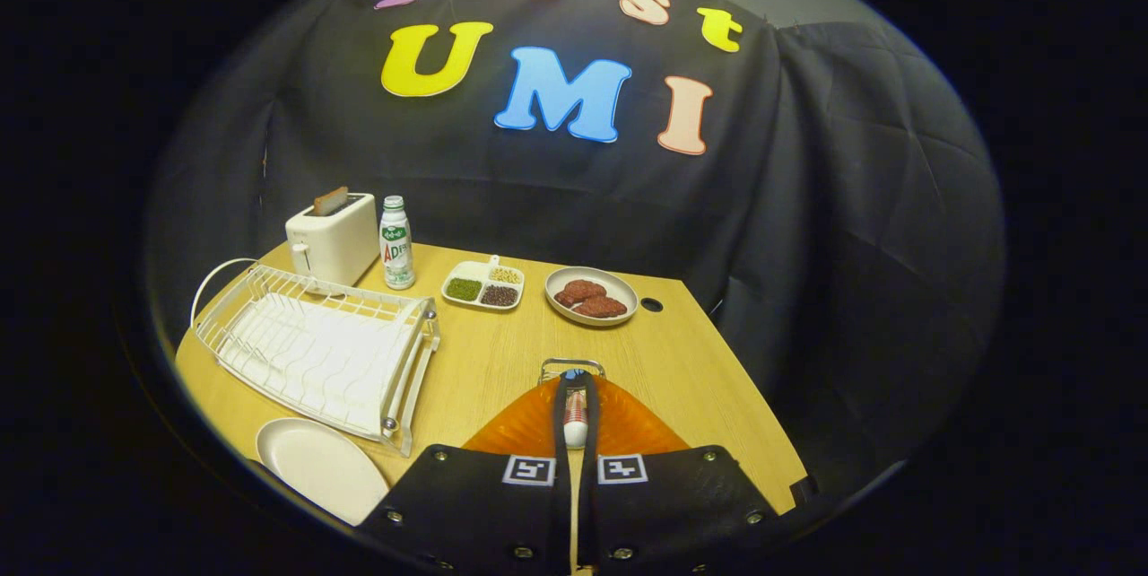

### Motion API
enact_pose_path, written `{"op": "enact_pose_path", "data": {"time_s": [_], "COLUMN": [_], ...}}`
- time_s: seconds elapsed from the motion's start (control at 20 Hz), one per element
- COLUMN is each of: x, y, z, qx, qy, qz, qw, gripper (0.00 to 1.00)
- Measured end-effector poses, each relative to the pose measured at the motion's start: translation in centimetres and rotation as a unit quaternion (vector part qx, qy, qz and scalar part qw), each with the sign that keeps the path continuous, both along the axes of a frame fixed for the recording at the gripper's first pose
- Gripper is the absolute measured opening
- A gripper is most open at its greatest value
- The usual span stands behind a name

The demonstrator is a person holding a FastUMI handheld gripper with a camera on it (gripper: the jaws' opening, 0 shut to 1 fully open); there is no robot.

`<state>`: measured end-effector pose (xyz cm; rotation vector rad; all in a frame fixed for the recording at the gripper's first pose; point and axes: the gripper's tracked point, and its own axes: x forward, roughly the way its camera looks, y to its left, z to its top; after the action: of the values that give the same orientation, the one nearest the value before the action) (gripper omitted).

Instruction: Take the plate from the dish rack, then take the spoon from the basket and place it into the plate.

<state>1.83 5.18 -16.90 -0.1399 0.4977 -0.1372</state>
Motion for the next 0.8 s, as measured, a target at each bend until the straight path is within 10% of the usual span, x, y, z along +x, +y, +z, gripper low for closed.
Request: {"op": "enact_pose_path", "data": {"time_s": [0.8], "x": [-8.6], "y": [17.4], "z": [4.4], "qx": [0.025], "qy": [-0.038], "qz": [0.187], "qw": [0.981], "gripper": [0.03]}}
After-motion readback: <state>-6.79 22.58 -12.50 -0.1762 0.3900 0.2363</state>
